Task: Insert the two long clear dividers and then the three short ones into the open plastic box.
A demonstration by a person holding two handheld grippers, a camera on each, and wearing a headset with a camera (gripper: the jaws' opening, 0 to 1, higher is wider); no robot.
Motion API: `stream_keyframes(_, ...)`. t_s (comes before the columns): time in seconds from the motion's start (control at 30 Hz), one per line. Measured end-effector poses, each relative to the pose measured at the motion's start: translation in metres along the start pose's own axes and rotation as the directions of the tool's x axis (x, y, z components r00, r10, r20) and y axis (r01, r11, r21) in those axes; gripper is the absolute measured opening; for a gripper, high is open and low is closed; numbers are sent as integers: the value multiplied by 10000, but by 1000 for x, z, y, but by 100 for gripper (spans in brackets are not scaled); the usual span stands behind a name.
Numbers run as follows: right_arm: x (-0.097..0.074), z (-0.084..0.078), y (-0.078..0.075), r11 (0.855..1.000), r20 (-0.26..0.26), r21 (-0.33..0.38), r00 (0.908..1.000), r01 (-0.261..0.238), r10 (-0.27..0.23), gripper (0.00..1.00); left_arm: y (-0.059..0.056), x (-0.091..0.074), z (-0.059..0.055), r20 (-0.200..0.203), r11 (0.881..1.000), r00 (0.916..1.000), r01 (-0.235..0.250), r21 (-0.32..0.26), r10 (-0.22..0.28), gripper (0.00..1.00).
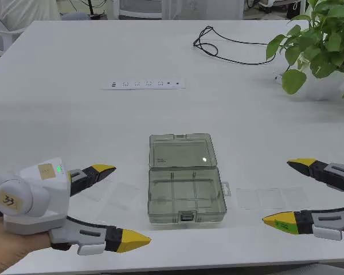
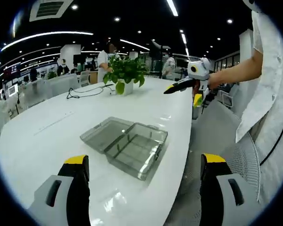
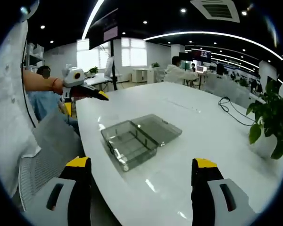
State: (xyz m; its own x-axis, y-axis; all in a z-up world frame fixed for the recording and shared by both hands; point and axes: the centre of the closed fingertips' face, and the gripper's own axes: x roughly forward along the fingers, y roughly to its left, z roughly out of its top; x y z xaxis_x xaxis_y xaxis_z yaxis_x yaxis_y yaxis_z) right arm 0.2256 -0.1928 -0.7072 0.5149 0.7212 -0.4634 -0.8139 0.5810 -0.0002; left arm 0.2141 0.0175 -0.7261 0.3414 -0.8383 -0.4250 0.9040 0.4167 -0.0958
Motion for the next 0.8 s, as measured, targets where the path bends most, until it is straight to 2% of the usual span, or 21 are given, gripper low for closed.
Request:
stream_keyframes(0.53, 1, -5, 4, 9998, -127, -103, 9998, -170, 169, 88, 0, -4, -1, 3, 9997, 9997, -232, -34, 232, 100)
stream_keyframes(0.8, 6, 0, 3, 9995, -87, -145, 9996, -278, 277, 88, -1, -6, 0, 20, 9996, 9996, -267, -76, 267, 100)
